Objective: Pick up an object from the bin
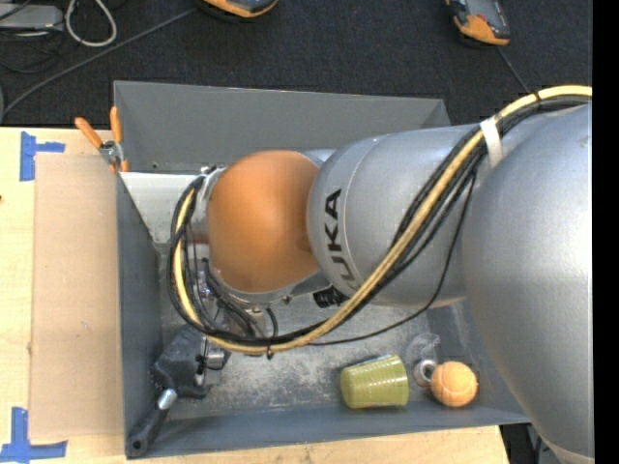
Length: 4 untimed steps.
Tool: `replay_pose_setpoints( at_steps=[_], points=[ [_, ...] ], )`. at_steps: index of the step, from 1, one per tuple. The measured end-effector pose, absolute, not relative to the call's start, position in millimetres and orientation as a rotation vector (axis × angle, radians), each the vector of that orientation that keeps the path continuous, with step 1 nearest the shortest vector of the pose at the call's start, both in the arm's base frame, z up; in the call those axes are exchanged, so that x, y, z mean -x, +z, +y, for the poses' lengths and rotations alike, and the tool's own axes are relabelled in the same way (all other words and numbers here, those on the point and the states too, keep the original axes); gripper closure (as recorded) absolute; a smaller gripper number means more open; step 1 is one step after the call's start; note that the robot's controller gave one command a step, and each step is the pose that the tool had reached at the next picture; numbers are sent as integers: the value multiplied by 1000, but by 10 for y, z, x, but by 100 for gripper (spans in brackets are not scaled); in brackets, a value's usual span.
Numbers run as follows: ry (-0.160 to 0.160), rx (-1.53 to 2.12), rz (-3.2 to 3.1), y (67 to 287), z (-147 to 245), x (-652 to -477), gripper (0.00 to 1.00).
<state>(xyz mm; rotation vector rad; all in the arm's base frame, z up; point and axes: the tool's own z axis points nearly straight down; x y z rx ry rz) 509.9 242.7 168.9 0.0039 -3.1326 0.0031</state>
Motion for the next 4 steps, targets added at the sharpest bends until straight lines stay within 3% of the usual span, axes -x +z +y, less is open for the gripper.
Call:
replay_pose_setpoints(
  at_steps=[1,2,3,4],
  points=[
    [1,4,-3140,1728,2413,-5124,0],
    [-1,-396,-3118,1074,2453,-5153,0],
    [3,-707,-3080,1021,2424,-5177,0],
    [3,-542,-3113,785,2395,-5175,0]
  ],
)
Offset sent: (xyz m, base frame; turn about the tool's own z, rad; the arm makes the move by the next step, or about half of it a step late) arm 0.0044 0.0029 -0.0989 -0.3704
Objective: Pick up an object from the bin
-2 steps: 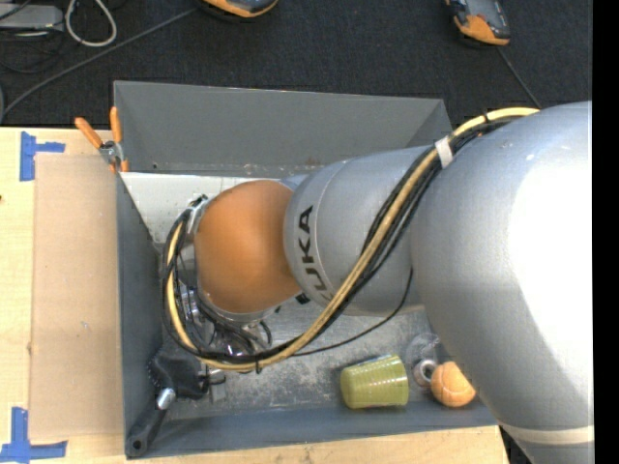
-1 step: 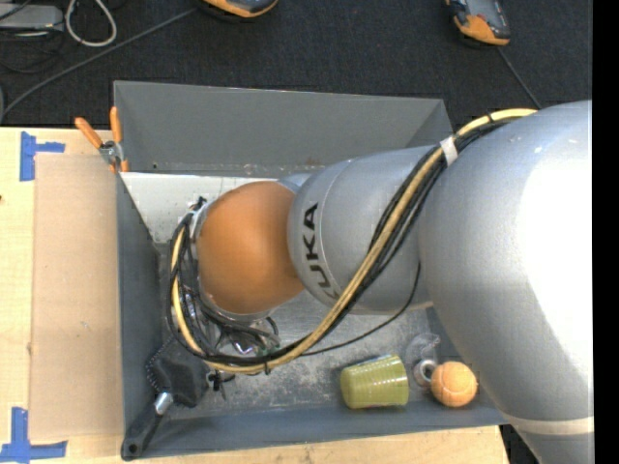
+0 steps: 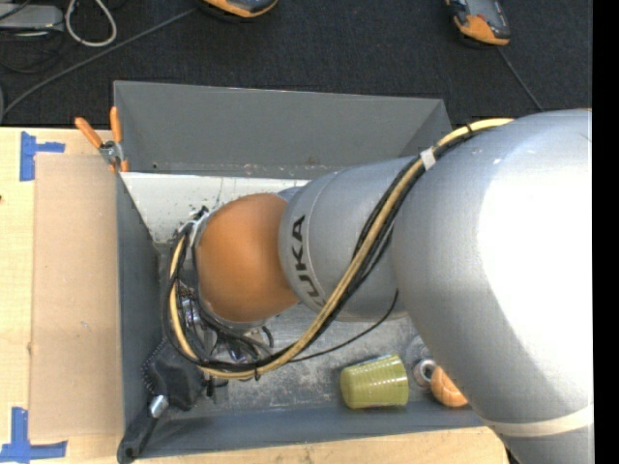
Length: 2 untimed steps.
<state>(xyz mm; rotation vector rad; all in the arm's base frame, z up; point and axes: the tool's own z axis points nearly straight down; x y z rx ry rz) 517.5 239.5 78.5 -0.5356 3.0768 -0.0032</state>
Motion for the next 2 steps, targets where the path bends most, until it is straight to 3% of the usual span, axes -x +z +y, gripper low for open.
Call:
replay_pose_setpoints(
  at_steps=[1,2],
  points=[
    [0,291,3116,691,2356,-5137,0],
    [-1,445,3095,690,2378,-5157,100]
  ],
)
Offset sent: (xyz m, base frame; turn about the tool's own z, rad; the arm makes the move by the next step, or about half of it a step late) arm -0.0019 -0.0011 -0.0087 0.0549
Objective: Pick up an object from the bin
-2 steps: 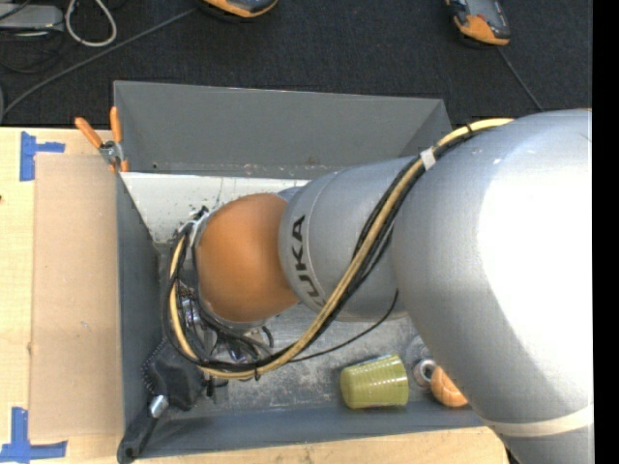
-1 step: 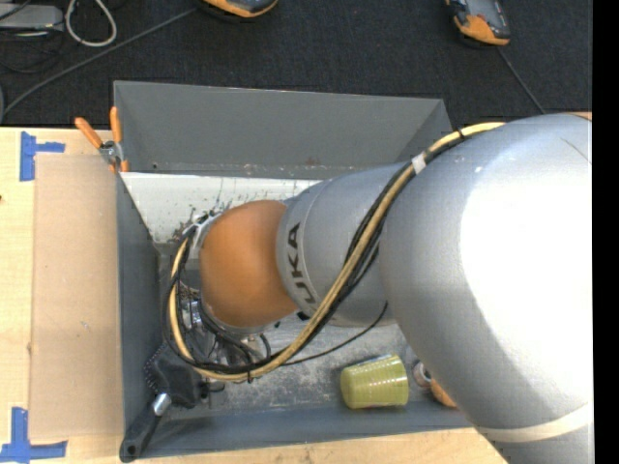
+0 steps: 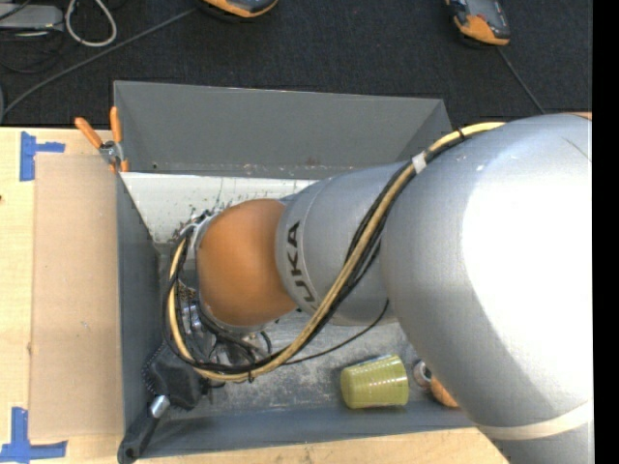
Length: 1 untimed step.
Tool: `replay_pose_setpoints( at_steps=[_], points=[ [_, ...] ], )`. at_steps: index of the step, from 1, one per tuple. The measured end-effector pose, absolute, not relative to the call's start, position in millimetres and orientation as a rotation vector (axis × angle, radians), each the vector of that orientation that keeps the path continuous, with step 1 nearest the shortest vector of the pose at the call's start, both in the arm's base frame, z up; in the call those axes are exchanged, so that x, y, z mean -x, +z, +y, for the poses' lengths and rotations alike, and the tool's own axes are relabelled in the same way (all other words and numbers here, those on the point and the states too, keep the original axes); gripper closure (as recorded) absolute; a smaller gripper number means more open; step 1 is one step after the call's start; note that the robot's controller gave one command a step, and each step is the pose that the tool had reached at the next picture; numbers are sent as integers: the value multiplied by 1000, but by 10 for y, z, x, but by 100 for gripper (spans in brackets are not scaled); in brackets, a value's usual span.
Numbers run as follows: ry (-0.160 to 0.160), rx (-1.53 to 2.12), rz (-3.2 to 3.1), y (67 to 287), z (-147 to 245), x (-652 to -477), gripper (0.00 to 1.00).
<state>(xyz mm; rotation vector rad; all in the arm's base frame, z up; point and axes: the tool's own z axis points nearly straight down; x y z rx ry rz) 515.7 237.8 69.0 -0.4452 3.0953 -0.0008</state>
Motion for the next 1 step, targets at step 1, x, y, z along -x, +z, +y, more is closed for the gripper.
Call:
replay_pose_setpoints(
  at_steps=[1],
  points=[
    [-1,444,3097,694,2375,-5155,100]
  ],
)
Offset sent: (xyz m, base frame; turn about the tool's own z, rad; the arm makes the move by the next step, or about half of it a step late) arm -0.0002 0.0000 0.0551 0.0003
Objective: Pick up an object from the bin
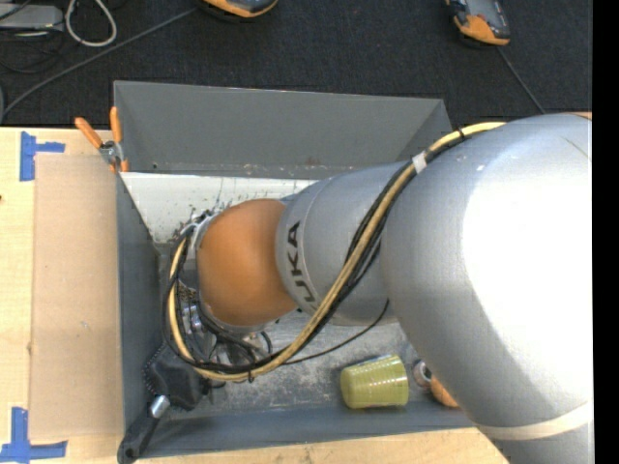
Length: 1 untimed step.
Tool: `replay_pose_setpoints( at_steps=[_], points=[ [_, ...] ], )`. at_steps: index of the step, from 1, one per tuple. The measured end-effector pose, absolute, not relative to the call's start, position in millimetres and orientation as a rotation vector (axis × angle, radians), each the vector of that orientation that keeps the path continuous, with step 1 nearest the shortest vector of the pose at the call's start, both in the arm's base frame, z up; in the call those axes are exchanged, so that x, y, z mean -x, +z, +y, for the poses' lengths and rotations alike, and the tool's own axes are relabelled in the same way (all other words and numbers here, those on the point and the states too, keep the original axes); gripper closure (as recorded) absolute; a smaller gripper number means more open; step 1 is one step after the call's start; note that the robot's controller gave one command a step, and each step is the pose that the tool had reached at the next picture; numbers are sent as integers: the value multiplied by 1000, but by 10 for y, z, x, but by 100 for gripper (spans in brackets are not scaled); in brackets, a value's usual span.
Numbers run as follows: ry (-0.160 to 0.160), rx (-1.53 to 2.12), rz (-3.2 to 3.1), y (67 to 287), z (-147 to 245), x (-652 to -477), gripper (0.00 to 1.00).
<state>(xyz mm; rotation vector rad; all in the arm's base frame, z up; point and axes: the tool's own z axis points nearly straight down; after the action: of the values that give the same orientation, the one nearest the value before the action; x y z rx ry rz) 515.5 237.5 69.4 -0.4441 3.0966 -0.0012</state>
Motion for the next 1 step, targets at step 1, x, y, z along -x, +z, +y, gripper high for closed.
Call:
replay_pose_setpoints(
  at_steps=[1],
  points=[
    [-4,442,3102,982,2367,-5137,100]
  ],
)
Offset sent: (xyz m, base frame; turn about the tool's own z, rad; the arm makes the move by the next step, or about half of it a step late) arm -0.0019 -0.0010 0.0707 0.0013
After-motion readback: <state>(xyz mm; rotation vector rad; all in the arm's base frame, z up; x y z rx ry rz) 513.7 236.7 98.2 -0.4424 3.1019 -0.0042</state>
